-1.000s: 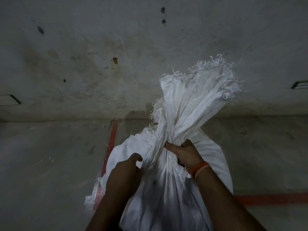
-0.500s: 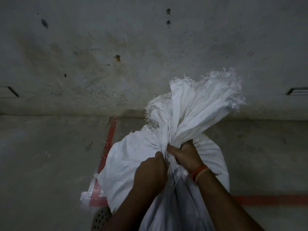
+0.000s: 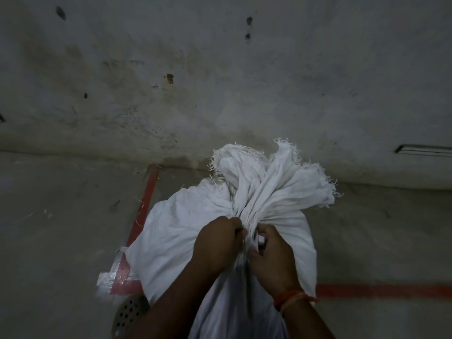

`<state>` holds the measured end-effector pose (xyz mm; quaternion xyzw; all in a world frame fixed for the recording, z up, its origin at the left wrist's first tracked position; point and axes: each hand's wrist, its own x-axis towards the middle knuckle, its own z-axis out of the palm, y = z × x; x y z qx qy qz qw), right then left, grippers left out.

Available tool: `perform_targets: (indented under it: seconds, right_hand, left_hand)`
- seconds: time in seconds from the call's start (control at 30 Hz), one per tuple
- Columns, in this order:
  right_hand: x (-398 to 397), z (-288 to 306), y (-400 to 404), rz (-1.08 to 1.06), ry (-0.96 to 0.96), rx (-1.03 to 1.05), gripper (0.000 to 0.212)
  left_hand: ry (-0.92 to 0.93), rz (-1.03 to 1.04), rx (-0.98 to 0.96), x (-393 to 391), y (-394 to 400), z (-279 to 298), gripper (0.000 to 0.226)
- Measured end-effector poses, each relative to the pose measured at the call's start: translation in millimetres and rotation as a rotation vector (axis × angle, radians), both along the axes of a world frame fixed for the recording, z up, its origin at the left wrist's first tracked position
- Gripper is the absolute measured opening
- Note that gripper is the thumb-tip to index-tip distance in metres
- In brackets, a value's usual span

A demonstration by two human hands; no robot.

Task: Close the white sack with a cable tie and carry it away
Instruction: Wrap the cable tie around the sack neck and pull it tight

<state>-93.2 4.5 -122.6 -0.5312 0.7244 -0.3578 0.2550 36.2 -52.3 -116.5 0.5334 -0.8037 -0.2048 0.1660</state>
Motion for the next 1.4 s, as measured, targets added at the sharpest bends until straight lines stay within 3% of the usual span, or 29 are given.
perform_targets:
  seconds: [0.07, 0.27, 0.37, 0.47, 0.6, 0.73, 0.83, 0.97, 1.07, 1.13, 1.23, 1.3, 1.4]
  right_hand:
    - [8.7, 1.4, -5.2, 0.018, -0.061, -0.021, 0.012]
    - [15.6, -16.1, -23.9, 0.028, -0.030, -0.119, 0.009]
    - [13.3, -20.5, -32.7, 0.055, 0.062, -0.147, 0.005]
    - [9.2, -17.8, -37.7, 0.120, 0.126, -0.157, 0.010]
    - [-1.6, -10.5, -38.8, 0.160, 0.148, -0.190, 0.004]
    - [-11.4, -5.8, -38.7, 0.144, 0.041, -0.148, 0.020]
    - [-14.0, -8.6, -39.6, 0.149, -0.010, -0.121, 0.027]
    - [-16.6, -14.2, -42.1, 0.147, -0.023, -0.096, 0.026]
    - [-19.4, -15.1, -44.4, 0.156, -0.031, -0.087, 0.028]
    - [-21.0, -15.8, -45.2, 0.168, -0.039, -0.082, 0.029]
    - [-22.9, -17.1, -45.6, 0.168, -0.040, -0.083, 0.025]
    - [-23.1, -17.2, -45.2, 0.168, -0.048, -0.086, 0.025]
    - [-23.2, -14.5, -45.0, 0.180, -0.058, -0.084, 0.027]
  left_hand:
    - [0.048, -0.037, -0.036, -1.5, 0.8, 5.3, 0.025]
    - [0.019, -0.041, -0.055, 3.8, 0.8, 8.7, 0.024]
    - [-0.049, 0.017, -0.233, 6.1, 2.1, 7.0, 0.026]
    - [0.023, -0.059, -0.358, 12.1, -5.4, 10.2, 0.026]
    - [-0.071, -0.286, -0.250, 22.0, -16.8, -3.0, 0.033]
    - [0.202, -0.178, -0.006, 28.9, -19.5, 0.4, 0.027]
    - [0.213, -0.239, 0.098, 34.9, -19.3, -3.8, 0.010]
    - [0.235, -0.225, 0.080, 49.1, -26.2, -4.9, 0.039]
    - [0.141, -0.218, 0.008, 60.3, -33.0, -0.7, 0.048]
    - [0.103, -0.156, -0.082, 63.7, -34.8, 1.5, 0.052]
    - [0.180, 0.099, -0.186, 66.7, -36.0, 2.3, 0.054]
    - [0.250, 0.238, -0.103, 68.4, -34.3, 4.0, 0.043]
    - [0.416, 0.284, 0.178, 71.0, -30.4, 6.1, 0.035]
